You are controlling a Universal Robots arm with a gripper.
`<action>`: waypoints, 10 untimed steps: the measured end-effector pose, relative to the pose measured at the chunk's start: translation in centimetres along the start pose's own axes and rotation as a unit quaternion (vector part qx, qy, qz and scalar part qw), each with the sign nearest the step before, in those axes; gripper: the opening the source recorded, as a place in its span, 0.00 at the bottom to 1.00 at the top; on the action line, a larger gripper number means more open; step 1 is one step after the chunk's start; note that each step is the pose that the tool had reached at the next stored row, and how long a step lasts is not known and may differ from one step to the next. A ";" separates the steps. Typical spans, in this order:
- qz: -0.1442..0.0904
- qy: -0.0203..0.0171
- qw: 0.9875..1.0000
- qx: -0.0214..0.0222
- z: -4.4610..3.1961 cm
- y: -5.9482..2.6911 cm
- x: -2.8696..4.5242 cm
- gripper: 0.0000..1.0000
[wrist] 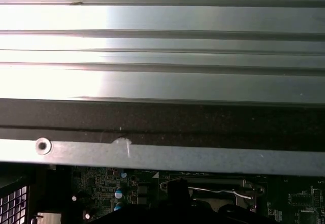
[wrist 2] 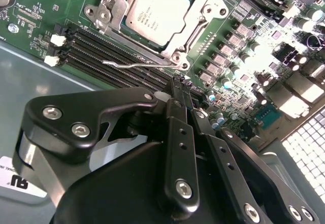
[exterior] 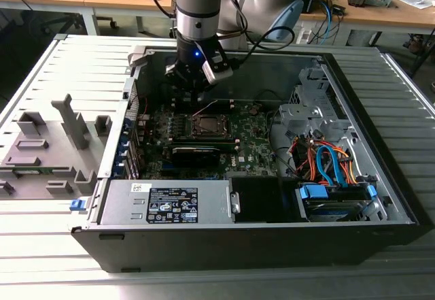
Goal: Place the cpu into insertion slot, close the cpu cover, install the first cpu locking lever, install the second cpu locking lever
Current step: 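Install the first cpu locking lever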
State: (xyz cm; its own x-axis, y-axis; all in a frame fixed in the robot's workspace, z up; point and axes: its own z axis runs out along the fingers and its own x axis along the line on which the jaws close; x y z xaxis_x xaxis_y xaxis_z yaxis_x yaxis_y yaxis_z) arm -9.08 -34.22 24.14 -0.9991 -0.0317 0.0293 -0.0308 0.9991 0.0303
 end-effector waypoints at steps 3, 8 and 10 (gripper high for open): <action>0.000 0.000 1.000 0.000 0.05 0.00 -0.01 0.11; 0.000 0.000 1.000 0.000 0.12 0.00 -0.03 0.11; 0.000 0.000 1.000 0.000 0.60 -0.03 -0.33 0.11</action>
State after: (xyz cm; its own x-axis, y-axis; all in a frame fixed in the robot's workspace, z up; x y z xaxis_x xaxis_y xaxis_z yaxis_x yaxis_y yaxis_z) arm -8.77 -34.22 23.53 -0.9991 -0.0317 0.0293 -0.0308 0.9991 0.0303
